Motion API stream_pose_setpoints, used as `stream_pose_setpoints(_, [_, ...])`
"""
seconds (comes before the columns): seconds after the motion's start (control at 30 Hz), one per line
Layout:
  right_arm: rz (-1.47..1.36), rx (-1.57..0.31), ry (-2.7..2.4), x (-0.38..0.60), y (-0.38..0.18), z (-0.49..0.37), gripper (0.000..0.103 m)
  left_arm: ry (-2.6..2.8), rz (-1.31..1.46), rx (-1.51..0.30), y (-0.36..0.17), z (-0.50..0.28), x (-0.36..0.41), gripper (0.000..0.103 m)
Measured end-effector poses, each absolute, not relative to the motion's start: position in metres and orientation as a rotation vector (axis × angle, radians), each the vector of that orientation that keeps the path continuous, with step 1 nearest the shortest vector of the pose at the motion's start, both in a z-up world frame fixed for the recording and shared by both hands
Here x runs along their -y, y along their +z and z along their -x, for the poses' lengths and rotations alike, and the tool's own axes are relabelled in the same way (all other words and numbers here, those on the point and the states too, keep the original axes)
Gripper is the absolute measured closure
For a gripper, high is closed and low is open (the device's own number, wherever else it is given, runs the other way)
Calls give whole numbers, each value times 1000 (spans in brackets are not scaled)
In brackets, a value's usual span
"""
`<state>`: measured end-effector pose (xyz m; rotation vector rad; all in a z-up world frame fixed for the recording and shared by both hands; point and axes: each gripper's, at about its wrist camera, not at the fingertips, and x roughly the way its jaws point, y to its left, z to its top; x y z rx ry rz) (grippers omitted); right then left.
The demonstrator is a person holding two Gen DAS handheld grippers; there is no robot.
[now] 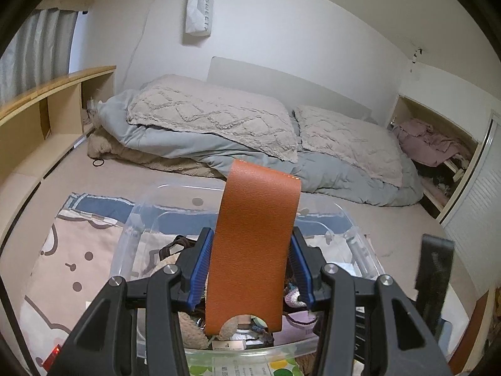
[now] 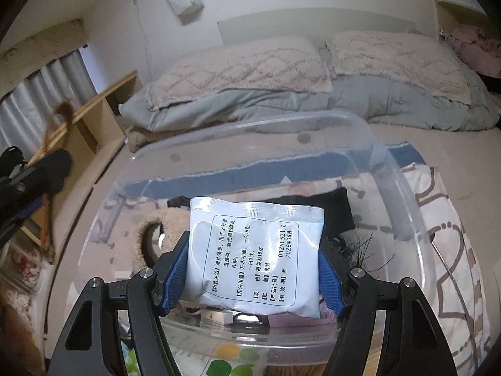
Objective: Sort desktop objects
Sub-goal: 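Open the right tool over the clear box to drop the white sachet, then lower the orange leather strip into the clear box with the left tool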
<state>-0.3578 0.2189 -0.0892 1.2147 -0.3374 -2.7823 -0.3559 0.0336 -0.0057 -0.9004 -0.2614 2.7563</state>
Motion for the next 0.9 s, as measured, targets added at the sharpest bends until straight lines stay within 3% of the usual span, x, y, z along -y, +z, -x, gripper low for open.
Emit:
stream_pose_setpoints(0.17, [-1296, 361, -2770, -219, -100, 362, 30, 2755, 924, 266, -9, 356, -28, 55])
stream_pose_setpoints(0.3, [-1361, 375, -2731, -217, -104, 364, 10, 2742, 940, 290, -10, 356, -24, 55])
stream_pose_setpoints(0.9, [-1380, 423, -2723, -238, -97, 363, 10, 2705, 996, 253, -26, 362, -39, 55])
